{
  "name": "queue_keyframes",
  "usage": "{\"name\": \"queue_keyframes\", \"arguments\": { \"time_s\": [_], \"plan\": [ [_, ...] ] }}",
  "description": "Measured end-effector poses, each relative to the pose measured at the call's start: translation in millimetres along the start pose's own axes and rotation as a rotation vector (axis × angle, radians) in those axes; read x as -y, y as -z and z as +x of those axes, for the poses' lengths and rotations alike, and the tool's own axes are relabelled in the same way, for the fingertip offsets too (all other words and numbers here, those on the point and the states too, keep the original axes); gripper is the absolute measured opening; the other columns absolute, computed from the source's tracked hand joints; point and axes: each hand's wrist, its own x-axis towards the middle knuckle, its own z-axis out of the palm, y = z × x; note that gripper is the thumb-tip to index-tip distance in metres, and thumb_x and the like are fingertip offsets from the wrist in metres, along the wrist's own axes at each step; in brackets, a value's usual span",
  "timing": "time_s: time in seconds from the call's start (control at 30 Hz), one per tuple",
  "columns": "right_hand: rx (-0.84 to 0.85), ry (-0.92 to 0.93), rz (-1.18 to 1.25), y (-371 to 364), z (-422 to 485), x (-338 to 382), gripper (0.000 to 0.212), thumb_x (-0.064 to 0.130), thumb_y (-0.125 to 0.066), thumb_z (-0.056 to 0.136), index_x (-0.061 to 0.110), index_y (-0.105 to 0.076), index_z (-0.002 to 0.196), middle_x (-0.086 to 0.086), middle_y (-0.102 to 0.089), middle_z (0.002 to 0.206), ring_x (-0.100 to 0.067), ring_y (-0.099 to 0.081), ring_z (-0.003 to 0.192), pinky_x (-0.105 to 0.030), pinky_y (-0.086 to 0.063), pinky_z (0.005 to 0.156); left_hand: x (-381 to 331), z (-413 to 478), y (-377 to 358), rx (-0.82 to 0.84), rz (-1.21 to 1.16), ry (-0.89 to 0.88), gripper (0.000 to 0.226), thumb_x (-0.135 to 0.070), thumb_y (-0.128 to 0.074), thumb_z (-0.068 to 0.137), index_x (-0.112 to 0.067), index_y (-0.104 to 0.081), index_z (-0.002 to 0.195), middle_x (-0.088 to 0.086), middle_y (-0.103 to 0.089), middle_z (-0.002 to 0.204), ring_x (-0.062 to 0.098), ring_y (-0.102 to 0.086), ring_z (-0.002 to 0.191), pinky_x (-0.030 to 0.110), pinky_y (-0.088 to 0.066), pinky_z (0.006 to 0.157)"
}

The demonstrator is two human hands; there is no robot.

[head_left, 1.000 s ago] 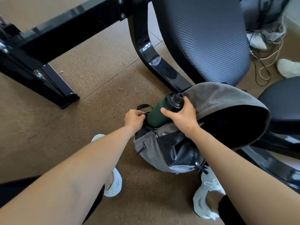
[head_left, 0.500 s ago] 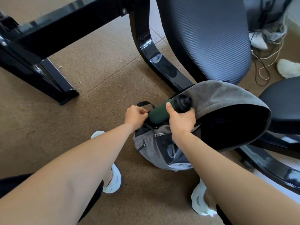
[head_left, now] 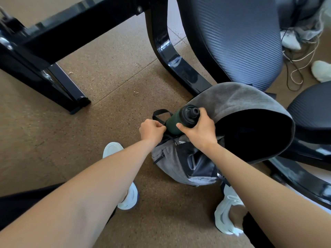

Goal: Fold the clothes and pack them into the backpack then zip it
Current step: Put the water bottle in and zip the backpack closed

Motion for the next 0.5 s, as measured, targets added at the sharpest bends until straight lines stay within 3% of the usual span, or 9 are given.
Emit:
{"name": "queue_keyframes", "arguments": {
  "time_s": [0.13,0.23,0.3,0.5],
  "plan": [
    [0.078,0.022,-0.101,8,13,4,0.062,0.042,-0.090,0.071,0.017,-0.054,0.114,0.002,-0.070,0.118,-0.018,-0.065,0.112,-0.037,-0.054,0.096,-1,-3,-2,-0.036,0.039,-0.062,0.014,-0.021,-0.070,0.088,-0.019,-0.081,0.079,0.002,-0.077,0.083,0.021,-0.069,0.087,0.030,-0.051,0.078],
    [-0.065,-0.189,-0.099,-1,20,15,0.073,0.058,-0.083,0.071,0.011,-0.055,0.120,-0.006,-0.067,0.123,-0.028,-0.063,0.116,-0.042,-0.053,0.098,-4,1,0,-0.089,0.054,-0.110,0.015,-0.022,-0.068,0.088,-0.019,-0.082,0.081,0.002,-0.078,0.084,0.024,-0.070,0.088,0.035,-0.055,0.082],
    [-0.079,-0.290,-0.090,-7,23,23,0.079,0.060,-0.082,0.073,0.008,-0.053,0.126,-0.010,-0.065,0.127,-0.032,-0.061,0.119,-0.042,-0.052,0.099,-6,2,3,-0.100,0.050,-0.099,0.015,-0.021,-0.068,0.089,-0.018,-0.082,0.084,0.002,-0.078,0.086,0.022,-0.070,0.088,0.031,-0.052,0.080],
    [-0.011,-0.228,-0.050,1,18,14,0.074,0.051,-0.087,0.071,0.013,-0.054,0.125,-0.006,-0.065,0.131,-0.026,-0.061,0.122,-0.042,-0.053,0.101,-1,9,1,-0.061,-0.004,-0.016,0.009,-0.029,-0.076,0.084,-0.022,-0.081,0.080,0.001,-0.077,0.085,0.020,-0.071,0.091,0.032,-0.054,0.085]
  ]
}}
